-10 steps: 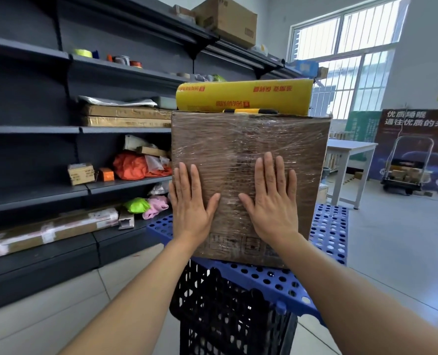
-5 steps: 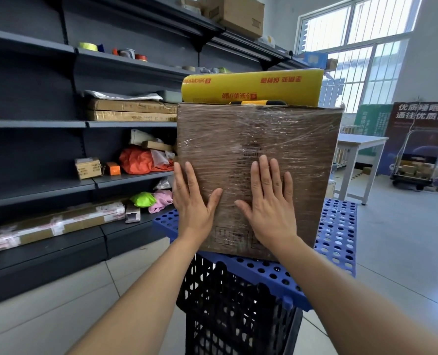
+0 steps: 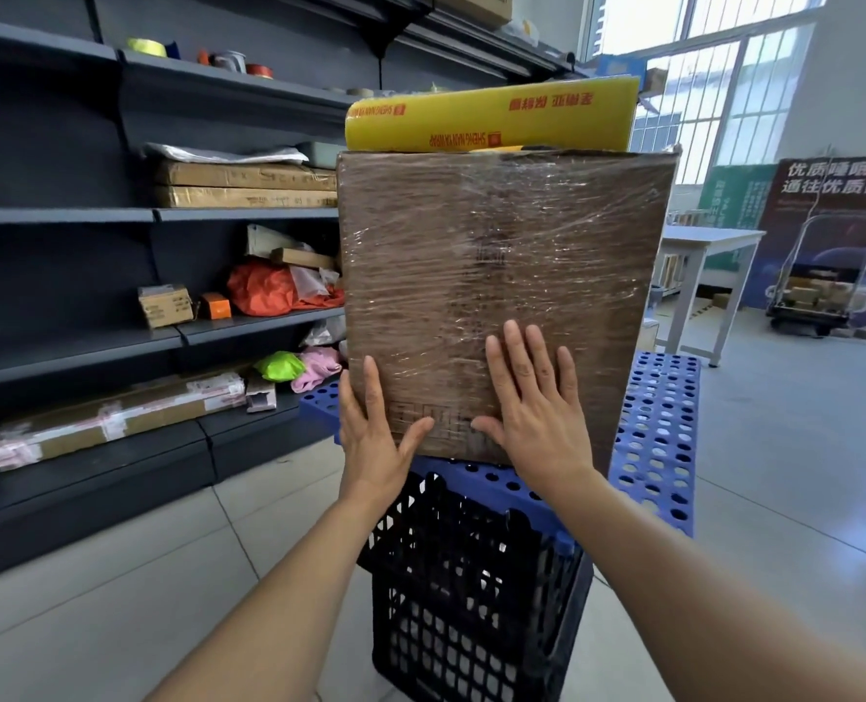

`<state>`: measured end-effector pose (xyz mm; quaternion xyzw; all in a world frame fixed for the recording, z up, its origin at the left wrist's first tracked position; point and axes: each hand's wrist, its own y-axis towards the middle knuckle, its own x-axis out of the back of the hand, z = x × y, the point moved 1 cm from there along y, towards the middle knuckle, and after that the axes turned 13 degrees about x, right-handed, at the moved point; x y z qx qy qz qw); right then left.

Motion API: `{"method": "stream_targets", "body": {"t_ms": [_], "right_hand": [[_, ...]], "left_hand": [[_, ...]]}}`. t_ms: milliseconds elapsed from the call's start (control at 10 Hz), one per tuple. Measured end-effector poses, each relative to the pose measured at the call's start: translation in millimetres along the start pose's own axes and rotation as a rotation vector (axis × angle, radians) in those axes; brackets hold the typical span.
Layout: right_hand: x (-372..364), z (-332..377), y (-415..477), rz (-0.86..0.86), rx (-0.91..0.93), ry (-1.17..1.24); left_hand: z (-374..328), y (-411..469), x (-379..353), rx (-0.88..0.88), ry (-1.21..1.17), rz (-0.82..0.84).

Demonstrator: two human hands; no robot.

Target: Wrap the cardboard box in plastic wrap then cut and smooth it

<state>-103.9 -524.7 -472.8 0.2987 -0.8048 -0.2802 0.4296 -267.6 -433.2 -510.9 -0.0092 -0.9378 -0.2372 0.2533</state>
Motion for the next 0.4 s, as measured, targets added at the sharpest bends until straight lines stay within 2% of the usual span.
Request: {"method": "stream_targets", "body": {"t_ms": [200,400], "right_hand": [[-2,6,-11,0.052,-0.009,-0.004],[3,2,-32,0.093,0.046,-0.009]], "left_hand": [[1,-2,4,0.043,0.044,0.031],[17,-16,5,0.023,0.279,-0.009]]}}
